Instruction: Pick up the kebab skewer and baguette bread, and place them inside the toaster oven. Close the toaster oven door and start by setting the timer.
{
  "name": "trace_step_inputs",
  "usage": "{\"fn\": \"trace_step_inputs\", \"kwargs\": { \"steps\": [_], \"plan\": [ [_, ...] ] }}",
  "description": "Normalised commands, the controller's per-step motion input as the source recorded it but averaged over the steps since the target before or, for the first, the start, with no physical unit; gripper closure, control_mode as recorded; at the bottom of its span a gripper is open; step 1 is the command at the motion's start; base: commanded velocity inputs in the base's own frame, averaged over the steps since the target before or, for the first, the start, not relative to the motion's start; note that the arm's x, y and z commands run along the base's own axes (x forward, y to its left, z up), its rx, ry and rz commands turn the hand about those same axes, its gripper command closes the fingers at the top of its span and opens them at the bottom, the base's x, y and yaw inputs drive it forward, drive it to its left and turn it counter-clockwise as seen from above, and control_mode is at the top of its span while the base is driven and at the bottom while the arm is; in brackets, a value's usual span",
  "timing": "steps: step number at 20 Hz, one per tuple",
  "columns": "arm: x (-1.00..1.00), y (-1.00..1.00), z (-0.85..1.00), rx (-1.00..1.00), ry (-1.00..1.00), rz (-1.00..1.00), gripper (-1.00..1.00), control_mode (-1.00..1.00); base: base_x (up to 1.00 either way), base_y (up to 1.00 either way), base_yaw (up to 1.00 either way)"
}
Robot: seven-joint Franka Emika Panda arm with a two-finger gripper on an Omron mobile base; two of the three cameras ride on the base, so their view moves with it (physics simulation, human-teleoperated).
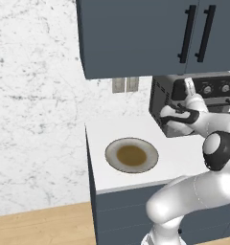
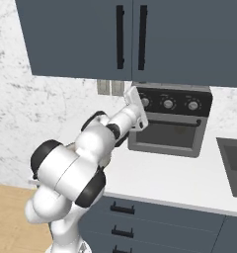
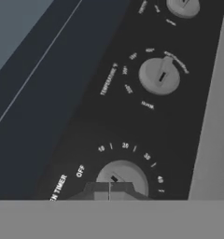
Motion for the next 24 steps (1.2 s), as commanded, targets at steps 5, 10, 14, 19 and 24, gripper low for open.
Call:
{"fn": "trace_step_inputs", "kwargs": {
  "steps": [5, 10, 14, 19, 24],
  "plan": [
    [0.41, -0.49, -0.16, 0.18, 0.00, 0.00, 1.00, -1.00, 0.00, 0.00, 0.00],
    [0.21, -0.50, 0.00, 0.20, 0.02, 0.00, 1.00, -1.00, 0.00, 0.00, 0.00],
    [0.13, -0.50, 0.00, 0.22, 0.05, 0.00, 1.00, -1.00, 0.00, 0.00, 0.00],
    [0.07, -0.45, 0.00, 0.25, 0.10, 0.00, 1.00, -1.00, 0.00, 0.00, 0.00],
    [0.01, -0.42, -0.11, 0.26, 0.11, 0.00, 1.00, -1.00, 0.00, 0.00, 0.00]
  ]
}}
